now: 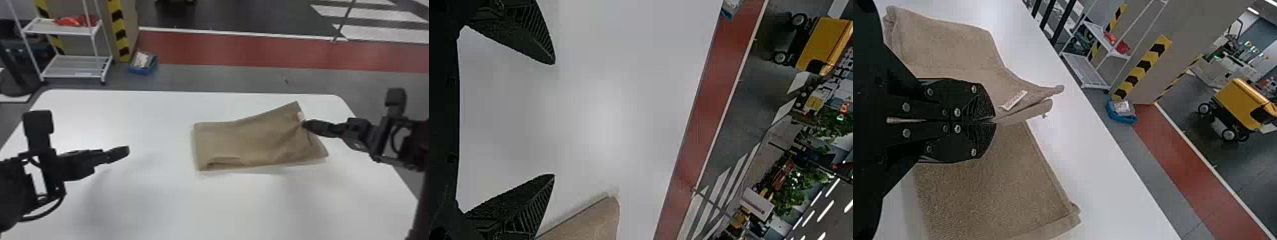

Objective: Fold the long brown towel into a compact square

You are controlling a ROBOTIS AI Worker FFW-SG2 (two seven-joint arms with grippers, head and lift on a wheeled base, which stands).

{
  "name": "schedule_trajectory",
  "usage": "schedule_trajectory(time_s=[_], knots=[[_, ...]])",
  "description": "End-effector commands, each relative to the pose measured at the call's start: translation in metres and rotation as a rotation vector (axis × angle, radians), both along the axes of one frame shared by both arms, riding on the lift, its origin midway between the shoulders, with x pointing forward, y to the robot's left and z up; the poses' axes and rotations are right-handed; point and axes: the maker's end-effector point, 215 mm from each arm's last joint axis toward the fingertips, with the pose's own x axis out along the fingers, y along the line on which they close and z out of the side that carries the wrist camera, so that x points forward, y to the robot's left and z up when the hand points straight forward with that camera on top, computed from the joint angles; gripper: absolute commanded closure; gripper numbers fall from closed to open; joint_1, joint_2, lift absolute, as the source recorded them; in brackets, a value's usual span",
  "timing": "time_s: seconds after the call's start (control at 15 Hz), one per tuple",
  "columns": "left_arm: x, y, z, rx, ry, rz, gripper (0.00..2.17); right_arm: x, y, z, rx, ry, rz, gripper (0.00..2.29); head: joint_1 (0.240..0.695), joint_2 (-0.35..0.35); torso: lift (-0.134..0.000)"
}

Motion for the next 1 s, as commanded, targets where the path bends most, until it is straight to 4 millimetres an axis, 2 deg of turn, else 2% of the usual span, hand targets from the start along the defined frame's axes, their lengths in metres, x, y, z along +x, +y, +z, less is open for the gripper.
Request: schedule_trajectory(time_s=[0.0,0.07,0.13,0.2,0.27,0.33,0.47,0.6,0.73,0.8,0.93], knots=[[-0.002,0.001,-0.002,0.006,0.005,0.002,0.08,0.004,-0.014,0.012,0.001,-0.015,-0.022,1.18,0.695,-0.119,-0.120],[-0.003,0.002,-0.002,0.005,0.005,0.002,0.08,-0.002,-0.022,0.000,-0.033,0.017,-0.023,1.18,0.695,-0.123,-0.120],[-0.004,0.001,-0.003,0.005,0.007,0.000,0.08,-0.014,-0.026,-0.023,-0.043,0.061,-0.028,1.18,0.695,-0.128,-0.120],[-0.006,0.000,-0.005,0.005,0.011,-0.001,0.08,-0.020,-0.025,-0.038,-0.038,0.087,-0.027,1.18,0.695,-0.135,-0.120],[-0.007,0.000,-0.006,0.006,0.013,-0.001,0.08,-0.021,-0.025,-0.043,-0.037,0.097,-0.029,1.18,0.695,-0.141,-0.120],[-0.007,0.000,-0.005,0.007,0.010,-0.002,0.08,-0.018,-0.029,-0.042,-0.044,0.085,-0.034,1.18,0.695,-0.145,-0.120],[-0.009,0.000,-0.006,0.008,0.017,-0.003,0.08,-0.011,-0.036,-0.028,-0.033,0.056,-0.047,1.18,0.695,-0.151,-0.120],[-0.009,0.000,-0.005,0.009,0.014,-0.003,0.08,-0.014,-0.038,-0.022,-0.016,0.048,-0.049,1.18,0.695,-0.156,-0.120],[-0.010,0.003,-0.005,0.008,0.014,0.003,0.08,-0.018,-0.058,-0.011,0.004,0.025,-0.090,1.18,0.695,-0.159,-0.120],[-0.012,0.003,-0.007,0.008,0.017,0.003,0.08,-0.019,-0.064,-0.013,-0.005,0.035,-0.094,1.18,0.695,-0.166,-0.120],[-0.012,0.000,-0.007,0.008,0.018,-0.004,0.08,-0.027,-0.053,-0.040,-0.035,0.085,-0.064,1.18,0.695,-0.180,-0.120]])
